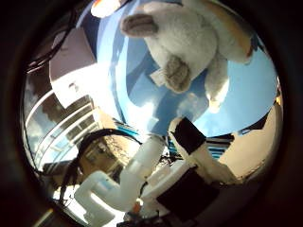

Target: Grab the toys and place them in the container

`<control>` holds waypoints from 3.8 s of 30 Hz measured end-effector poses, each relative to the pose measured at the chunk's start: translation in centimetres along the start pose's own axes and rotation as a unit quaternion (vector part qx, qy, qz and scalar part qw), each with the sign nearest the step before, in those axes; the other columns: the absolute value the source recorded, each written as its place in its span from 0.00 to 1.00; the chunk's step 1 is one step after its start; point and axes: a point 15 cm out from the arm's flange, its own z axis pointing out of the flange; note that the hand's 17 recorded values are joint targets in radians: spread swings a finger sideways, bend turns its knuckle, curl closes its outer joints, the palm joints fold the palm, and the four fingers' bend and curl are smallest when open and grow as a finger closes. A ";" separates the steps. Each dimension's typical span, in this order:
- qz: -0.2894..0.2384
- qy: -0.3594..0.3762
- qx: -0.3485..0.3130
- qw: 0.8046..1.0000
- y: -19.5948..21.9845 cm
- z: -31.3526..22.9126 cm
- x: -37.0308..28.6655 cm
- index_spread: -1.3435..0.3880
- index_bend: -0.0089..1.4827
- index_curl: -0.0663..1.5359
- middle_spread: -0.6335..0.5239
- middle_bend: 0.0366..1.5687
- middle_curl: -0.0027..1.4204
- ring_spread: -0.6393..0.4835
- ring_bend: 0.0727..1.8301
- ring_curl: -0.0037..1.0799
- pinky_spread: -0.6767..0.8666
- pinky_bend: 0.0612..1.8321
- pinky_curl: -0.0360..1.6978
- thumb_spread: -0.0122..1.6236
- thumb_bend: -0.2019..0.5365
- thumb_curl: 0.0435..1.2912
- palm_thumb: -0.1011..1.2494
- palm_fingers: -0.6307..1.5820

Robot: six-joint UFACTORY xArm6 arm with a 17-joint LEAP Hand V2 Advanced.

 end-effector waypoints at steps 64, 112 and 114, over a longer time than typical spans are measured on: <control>-0.209 0.017 0.228 0.951 -8.0 -27.5 -45.0 0.51 0.38 0.51 0.48 0.41 0.49 0.68 0.53 0.61 0.62 0.74 0.44 0.70 0.18 0.41 0.52 0.16; 0.014 0.000 0.049 0.999 -16.0 -10.1 -0.2 0.70 0.11 0.19 0.66 0.10 0.25 0.83 0.23 0.29 0.73 0.43 0.19 0.71 0.24 0.22 0.47 0.29; 0.013 0.002 0.052 0.999 -16.9 -9.4 -0.2 0.70 0.11 0.18 0.66 0.09 0.24 0.83 0.23 0.29 0.73 0.43 0.18 0.71 0.24 0.22 0.47 0.29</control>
